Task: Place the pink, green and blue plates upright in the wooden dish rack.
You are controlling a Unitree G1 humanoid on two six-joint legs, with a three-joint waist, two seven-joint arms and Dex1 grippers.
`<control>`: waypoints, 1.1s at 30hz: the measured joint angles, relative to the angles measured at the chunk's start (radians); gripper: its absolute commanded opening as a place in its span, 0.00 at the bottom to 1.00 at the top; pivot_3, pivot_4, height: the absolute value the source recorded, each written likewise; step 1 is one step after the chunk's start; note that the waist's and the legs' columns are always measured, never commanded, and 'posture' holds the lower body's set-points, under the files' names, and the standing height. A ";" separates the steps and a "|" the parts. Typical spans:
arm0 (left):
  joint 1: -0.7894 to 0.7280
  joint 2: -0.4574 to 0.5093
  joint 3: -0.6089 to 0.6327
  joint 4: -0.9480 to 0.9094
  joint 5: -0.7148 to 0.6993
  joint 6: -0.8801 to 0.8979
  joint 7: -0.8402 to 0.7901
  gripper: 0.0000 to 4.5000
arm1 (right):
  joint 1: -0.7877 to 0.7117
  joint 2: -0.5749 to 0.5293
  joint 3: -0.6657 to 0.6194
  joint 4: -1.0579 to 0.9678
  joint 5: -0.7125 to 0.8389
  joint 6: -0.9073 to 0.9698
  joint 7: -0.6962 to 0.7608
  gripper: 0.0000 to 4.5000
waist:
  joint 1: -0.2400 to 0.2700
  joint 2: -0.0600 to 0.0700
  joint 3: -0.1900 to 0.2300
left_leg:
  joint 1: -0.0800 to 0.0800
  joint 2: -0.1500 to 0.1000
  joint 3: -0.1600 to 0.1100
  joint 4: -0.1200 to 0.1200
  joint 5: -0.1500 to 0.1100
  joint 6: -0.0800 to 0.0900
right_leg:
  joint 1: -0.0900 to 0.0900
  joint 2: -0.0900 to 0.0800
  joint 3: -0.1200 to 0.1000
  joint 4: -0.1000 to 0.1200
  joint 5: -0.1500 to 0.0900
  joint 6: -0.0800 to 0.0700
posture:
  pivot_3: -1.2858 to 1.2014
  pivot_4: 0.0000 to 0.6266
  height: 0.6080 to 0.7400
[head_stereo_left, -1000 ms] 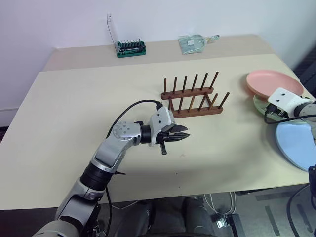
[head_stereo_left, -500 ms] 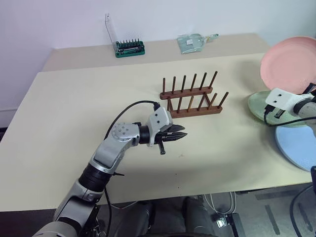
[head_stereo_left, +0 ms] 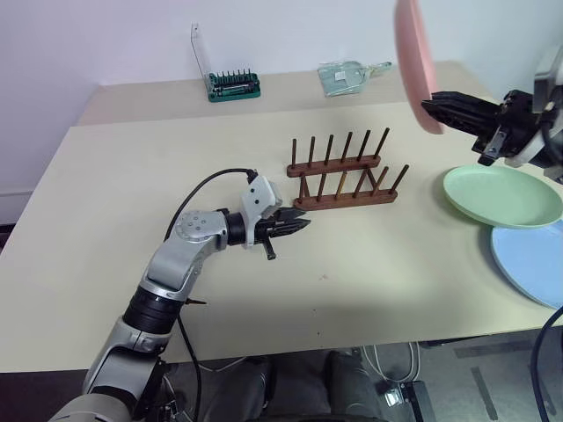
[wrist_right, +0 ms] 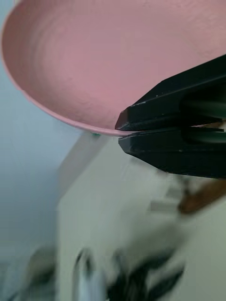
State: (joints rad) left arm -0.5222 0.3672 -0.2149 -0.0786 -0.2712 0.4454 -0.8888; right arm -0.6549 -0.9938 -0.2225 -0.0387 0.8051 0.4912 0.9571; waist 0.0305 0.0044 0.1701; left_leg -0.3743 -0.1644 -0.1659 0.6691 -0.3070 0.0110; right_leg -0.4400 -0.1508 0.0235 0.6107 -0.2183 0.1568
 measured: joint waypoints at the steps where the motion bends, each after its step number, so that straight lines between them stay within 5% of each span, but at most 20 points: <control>1: -0.001 0.000 0.003 0.000 -0.003 0.000 -0.001 0.21 | -0.006 0.010 -0.012 0.007 0.031 0.040 0.010 0.01 | 0.004 0.000 0.000 | 0.000 0.000 0.000 0.000 0.000 0.000 | 0.000 0.000 0.000 0.000 0.000 0.000 | 0.52 0.24 1.00; 16: 0.036 0.002 0.019 -0.050 -0.040 0.022 0.025 0.21 | -0.136 0.082 -0.034 0.222 0.095 0.252 0.109 0.01 | 0.007 0.000 0.000 | -0.001 0.001 0.001 -0.001 0.000 0.000 | -0.002 0.000 0.000 0.001 0.000 0.000 | 0.52 0.24 1.00; 33: 0.037 0.002 0.035 -0.052 -0.068 0.039 0.038 0.21 | -0.228 0.266 -0.181 0.306 0.237 0.511 -0.166 0.01 | 0.007 0.000 0.000 | -0.001 0.001 0.001 0.000 0.000 0.000 | -0.003 0.000 0.000 0.002 0.000 -0.001 | 0.52 0.24 1.00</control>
State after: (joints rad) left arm -0.4849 0.3696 -0.1800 -0.1308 -0.3389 0.4841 -0.8509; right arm -0.8826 -0.7276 -0.4038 0.2673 1.0422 1.0025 0.7909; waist 0.0371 0.0045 0.1700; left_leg -0.3751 -0.1637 -0.1645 0.6687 -0.3069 0.0108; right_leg -0.4426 -0.1509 0.0237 0.6125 -0.2178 0.1562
